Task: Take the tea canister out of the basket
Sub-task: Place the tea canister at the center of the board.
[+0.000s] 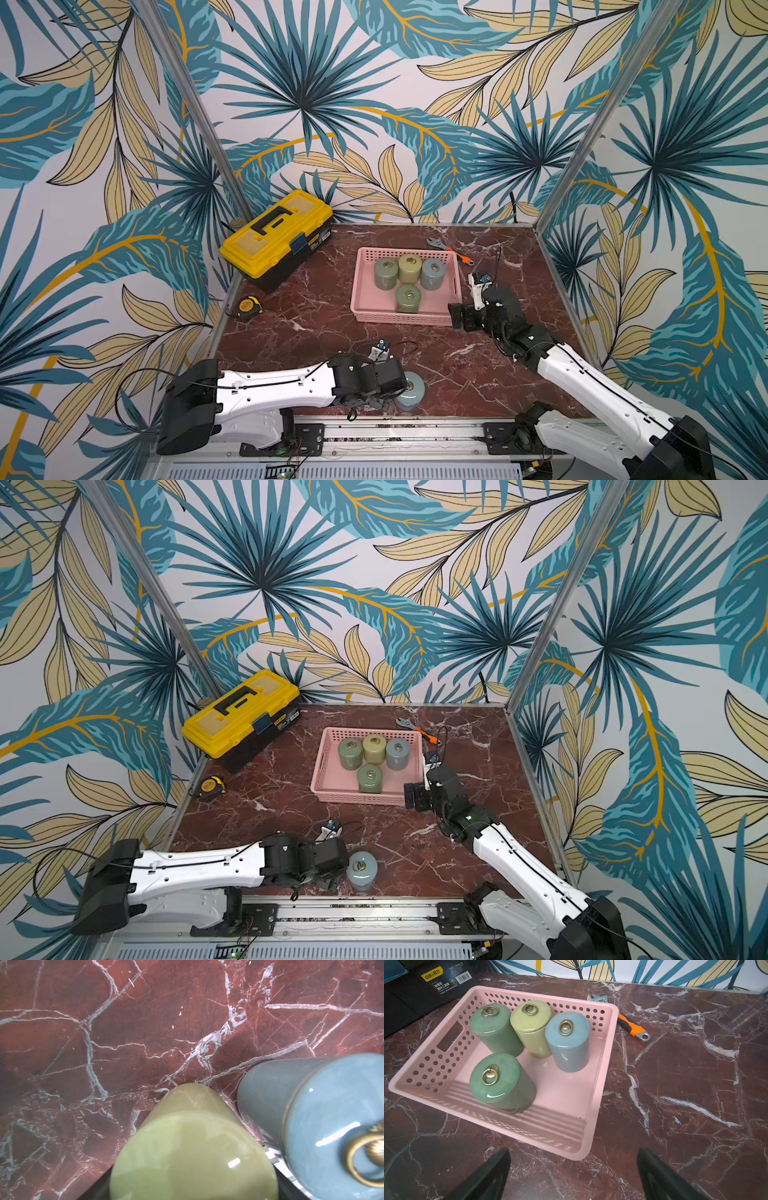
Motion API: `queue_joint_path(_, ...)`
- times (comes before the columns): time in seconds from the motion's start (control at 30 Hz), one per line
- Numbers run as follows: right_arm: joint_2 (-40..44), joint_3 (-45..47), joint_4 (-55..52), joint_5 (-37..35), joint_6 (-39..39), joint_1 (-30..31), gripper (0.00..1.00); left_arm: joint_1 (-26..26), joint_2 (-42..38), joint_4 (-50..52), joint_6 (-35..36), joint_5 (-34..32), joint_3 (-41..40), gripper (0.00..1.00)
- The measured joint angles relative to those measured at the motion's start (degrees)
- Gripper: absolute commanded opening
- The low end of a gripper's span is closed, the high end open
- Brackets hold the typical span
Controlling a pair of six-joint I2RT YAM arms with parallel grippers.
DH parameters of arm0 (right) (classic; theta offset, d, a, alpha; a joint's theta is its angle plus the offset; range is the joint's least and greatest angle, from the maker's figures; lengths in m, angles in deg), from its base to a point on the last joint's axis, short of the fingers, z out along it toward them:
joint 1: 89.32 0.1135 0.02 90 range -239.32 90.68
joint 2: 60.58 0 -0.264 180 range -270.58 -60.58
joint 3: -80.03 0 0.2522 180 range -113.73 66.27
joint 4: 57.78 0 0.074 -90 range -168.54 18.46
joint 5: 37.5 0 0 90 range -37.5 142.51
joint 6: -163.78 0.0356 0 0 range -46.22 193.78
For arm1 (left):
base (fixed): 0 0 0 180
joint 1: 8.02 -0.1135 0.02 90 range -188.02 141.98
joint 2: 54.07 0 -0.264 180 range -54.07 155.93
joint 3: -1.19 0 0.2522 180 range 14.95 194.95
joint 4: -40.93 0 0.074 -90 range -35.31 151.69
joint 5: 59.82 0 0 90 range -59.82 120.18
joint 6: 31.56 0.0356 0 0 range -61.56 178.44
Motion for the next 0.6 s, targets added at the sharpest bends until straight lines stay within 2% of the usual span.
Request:
queue_joint_path(0.33,0.0,0.0,0.0,0.0,0.0,0.0,0.99,1.0,0.8,0.0,-1.8,0.3,-0.9,0.52)
queue_joint_path(0.6,0.0,0.0,0.0,0.0,0.0,0.0,0.99,1.2,1.1,-0.2,-2.5,0.3,-0.9,0.90)
